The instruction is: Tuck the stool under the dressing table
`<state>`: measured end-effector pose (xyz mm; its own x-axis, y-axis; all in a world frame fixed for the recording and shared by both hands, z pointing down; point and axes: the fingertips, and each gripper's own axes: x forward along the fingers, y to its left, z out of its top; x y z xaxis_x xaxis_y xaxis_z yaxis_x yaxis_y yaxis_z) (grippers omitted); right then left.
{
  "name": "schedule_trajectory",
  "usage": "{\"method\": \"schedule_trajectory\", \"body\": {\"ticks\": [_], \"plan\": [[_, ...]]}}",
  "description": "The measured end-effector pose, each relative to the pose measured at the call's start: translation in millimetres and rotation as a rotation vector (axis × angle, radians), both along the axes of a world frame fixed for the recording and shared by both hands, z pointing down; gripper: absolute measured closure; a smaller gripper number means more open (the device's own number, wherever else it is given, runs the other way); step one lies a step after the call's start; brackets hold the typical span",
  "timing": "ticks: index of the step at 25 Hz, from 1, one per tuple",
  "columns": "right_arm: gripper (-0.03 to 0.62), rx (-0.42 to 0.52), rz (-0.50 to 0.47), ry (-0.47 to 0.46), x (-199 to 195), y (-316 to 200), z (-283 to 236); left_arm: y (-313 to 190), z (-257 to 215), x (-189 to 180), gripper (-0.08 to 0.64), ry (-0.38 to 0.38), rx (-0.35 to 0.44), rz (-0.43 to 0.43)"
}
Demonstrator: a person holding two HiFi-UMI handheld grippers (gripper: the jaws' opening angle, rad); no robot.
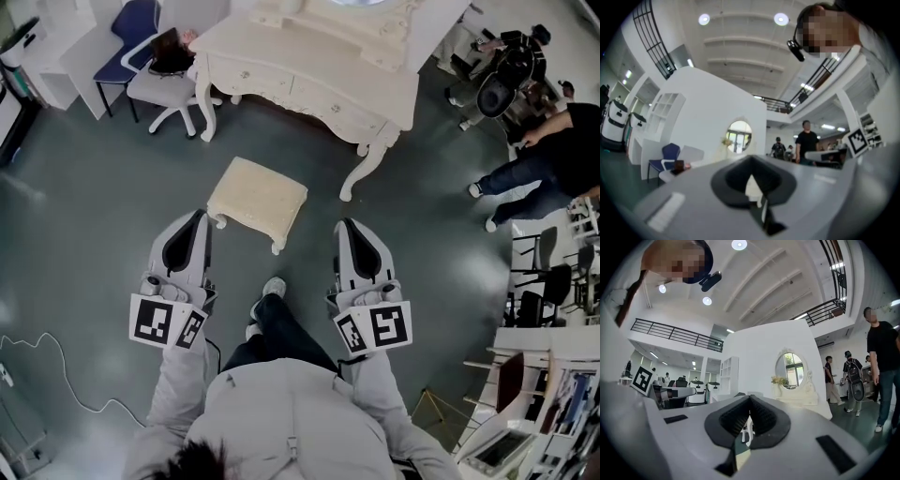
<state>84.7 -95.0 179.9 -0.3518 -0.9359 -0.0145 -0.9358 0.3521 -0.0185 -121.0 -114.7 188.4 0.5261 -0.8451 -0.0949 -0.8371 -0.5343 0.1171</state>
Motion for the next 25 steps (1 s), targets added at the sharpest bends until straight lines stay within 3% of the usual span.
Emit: {"method": "schedule_trajectory", "body": {"ticks": [12,25], "plan": [[0.589,-0.126,-0.022,-0.028,-6.6,-88.7,61.9,-83.2,42.7,-0.1,0.555,-0.035,-0.086,0.004],[0.568,-0.336,0.016,-0.043,18.9,-154.7,168.0,-157.8,143.1,28.1,0.552,-0.124,-0.225,0.078]]}}
